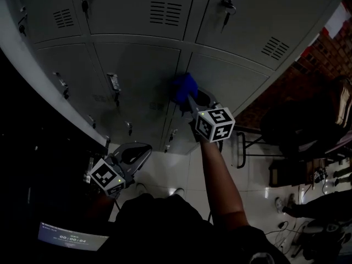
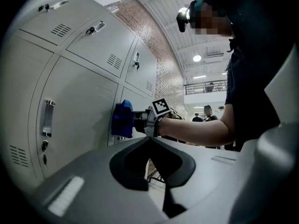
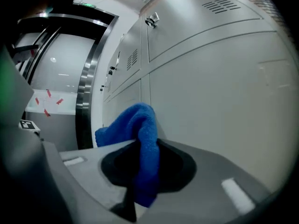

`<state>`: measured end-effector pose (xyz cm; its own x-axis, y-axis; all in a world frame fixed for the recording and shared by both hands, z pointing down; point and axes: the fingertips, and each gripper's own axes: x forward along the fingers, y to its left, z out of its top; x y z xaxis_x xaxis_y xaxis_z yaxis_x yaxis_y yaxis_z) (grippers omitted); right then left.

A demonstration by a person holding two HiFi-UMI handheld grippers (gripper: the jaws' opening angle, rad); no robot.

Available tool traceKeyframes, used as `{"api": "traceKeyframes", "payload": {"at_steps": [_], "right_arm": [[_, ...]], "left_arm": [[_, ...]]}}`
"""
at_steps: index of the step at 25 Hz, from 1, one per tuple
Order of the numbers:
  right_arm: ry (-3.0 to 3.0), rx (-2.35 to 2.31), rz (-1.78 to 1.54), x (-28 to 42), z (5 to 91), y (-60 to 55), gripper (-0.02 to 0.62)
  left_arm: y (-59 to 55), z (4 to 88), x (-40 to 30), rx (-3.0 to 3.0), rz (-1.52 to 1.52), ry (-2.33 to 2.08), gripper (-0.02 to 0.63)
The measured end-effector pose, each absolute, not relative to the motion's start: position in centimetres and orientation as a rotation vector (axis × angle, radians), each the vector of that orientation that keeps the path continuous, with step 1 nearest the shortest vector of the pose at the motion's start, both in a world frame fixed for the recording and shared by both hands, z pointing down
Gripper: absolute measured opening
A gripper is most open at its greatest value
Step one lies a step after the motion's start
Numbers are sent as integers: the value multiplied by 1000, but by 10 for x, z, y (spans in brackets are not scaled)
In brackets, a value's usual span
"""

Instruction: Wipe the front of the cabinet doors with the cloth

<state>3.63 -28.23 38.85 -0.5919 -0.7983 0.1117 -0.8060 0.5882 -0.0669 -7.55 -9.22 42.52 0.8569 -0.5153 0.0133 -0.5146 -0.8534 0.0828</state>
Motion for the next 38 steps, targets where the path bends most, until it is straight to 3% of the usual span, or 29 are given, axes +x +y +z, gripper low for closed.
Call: {"api": "traceKeyframes", "payload": {"at_steps": [7, 19, 24, 30, 38], "right_arm": [[-2644, 1515, 162, 76, 393, -288, 67], [-2379, 1894, 209, 253, 398, -268, 69], [-2290, 1990, 224, 293, 404, -260, 69], [-2403, 1929, 254, 263, 410, -241, 69], [-2621, 1550, 237, 126, 436, -244, 69]], "left_arm": [[-93, 425, -76, 2936, -46, -807, 2], [-92, 424, -36, 2971, -42, -681, 2], [-89, 424, -31, 2975, -40, -668, 2], [-88, 425, -37, 2964, -39, -697, 2], [-85, 430, -53, 2943, -45, -754, 2]]}}
